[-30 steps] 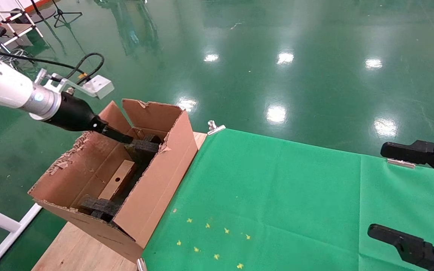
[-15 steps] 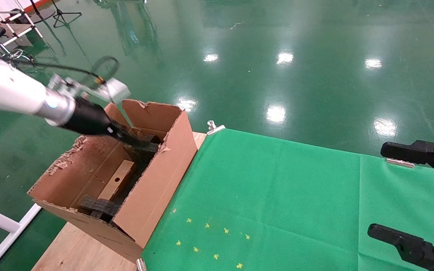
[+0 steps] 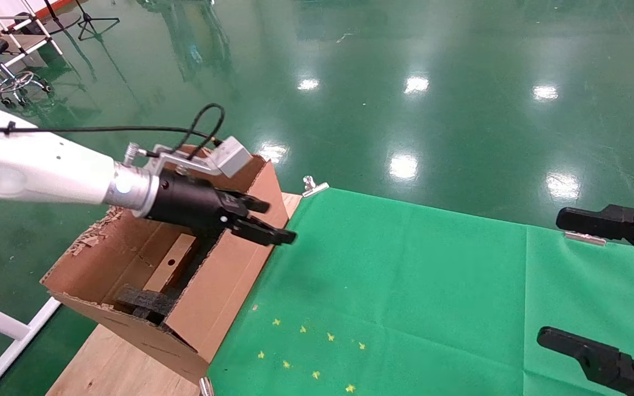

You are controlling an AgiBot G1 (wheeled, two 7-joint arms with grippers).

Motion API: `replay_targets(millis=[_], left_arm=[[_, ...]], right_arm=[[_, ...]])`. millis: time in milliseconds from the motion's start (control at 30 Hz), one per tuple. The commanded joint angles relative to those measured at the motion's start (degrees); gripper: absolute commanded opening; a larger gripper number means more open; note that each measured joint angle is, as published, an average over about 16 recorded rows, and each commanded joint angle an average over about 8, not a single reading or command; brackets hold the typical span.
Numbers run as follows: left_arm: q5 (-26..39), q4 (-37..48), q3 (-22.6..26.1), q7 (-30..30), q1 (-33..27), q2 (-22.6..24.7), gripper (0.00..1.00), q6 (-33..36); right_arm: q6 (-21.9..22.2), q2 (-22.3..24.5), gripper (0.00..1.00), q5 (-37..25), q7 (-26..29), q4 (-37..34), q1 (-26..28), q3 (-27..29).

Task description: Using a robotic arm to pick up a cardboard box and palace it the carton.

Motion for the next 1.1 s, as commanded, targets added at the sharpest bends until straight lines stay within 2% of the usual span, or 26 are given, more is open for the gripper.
replay_targets(millis=[33,1100], left_arm=[[-1.4,-2.0,-2.3,1.0,1.8,-0.4,1.0,0.6],[-23.7,-32.9,-37.7,16.6,30.5,-6.5,1.0,10.3]], right_arm=[[0.0,0.0,1.0,0.0,0.0,0.0,0.0,0.0],[0.0,0.0,1.0,0.0,0.0,0.0,0.0,0.0]])
